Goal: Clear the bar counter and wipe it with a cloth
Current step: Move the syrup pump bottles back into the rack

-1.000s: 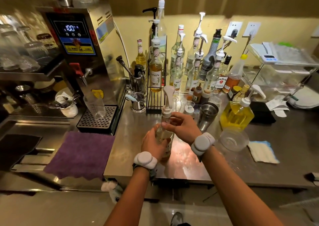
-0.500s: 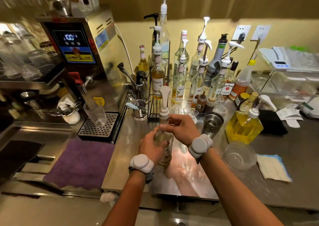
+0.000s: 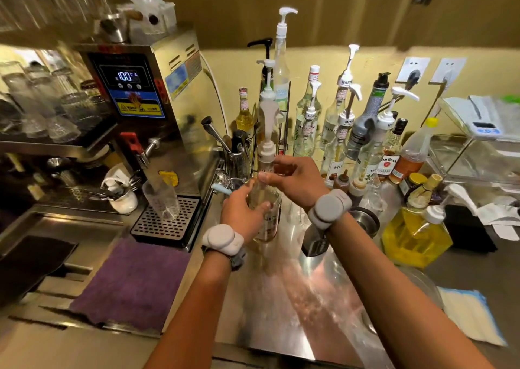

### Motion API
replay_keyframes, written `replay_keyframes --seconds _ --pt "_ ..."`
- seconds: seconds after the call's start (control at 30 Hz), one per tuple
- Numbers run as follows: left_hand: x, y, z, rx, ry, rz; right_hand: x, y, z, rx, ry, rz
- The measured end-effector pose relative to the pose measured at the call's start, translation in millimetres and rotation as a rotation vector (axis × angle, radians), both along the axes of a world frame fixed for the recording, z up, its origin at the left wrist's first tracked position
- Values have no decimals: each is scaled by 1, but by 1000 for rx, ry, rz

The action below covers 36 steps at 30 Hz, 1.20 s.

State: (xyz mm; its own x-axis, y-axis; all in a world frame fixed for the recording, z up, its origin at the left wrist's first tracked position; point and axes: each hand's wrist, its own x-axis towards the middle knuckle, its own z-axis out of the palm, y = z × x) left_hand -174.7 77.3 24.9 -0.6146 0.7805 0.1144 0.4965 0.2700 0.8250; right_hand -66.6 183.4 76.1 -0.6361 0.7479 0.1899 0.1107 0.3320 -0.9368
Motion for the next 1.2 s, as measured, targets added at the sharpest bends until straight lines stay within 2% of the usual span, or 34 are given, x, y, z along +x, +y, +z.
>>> replay_keyframes --seconds 0.13,0.47,0.77,1.2 --pt "-24 23 18 34 26 -11 -21 19 19 12 43 -38" --pt "-72 76 35 45 49 -117 -61 56 40 51 5 -142" --pt "-98 117 1 -24 4 -159 -79 89 5 22 -18 -249" --pt "-107 141 -43 -72 -26 -223 -88 102 -30 -55 -47 -223"
